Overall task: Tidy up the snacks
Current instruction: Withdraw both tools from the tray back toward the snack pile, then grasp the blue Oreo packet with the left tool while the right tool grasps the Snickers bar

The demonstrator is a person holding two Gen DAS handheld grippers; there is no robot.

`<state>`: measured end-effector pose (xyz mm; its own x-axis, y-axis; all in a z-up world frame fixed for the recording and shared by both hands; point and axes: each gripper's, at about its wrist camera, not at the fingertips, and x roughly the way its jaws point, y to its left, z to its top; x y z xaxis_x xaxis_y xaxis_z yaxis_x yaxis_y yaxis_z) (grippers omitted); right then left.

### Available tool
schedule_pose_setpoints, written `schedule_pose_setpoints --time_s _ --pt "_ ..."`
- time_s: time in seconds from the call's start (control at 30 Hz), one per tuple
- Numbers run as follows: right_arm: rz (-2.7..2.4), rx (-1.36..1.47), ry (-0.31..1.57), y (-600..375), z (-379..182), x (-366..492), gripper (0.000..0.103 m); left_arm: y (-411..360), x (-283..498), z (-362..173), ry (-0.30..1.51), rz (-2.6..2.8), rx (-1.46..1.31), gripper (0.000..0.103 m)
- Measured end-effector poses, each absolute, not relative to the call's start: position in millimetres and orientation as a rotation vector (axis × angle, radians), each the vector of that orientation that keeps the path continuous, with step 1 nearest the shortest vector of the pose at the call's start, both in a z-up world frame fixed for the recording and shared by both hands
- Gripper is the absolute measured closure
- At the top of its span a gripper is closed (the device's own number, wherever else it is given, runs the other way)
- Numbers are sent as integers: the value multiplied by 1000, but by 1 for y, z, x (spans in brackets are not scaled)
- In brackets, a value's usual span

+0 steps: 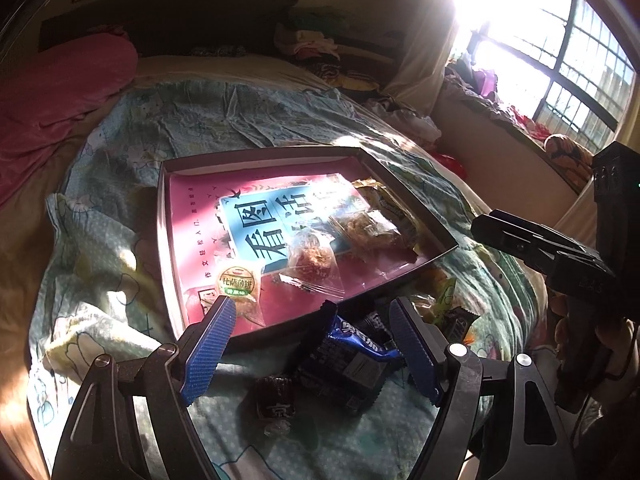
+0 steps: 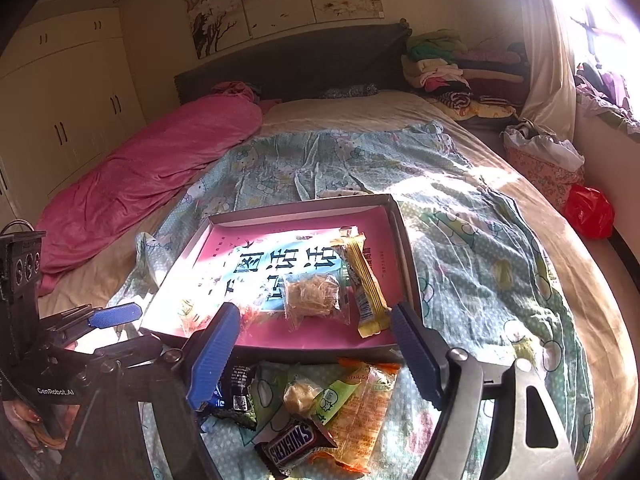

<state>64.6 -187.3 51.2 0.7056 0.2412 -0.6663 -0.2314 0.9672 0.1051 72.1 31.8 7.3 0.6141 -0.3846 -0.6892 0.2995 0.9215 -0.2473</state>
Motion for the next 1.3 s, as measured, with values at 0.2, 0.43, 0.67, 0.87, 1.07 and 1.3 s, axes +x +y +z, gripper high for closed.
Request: schedule_pose_setpoints --time_s 0.2,0.43,0.67,0.87,1.07,1.3 --pt "258 1 760 -185 46 62 26 22 66 1 839 -421 -57 22" --pt "245 -16 782 -182 43 57 26 15 60 -8 872 -443 -26 22" --pt "229 -26 807 -183 41 52 26 8 56 -14 891 -449 10 23" --pt "235 -33 838 -181 33 44 26 4 54 -18 892 -453 36 22" --pt "238 -44 888 -181 16 32 26 1 54 -22 898 -448 46 22" --pt "262 -56 925 -176 3 28 26 0 57 -29 916 -435 65 22"
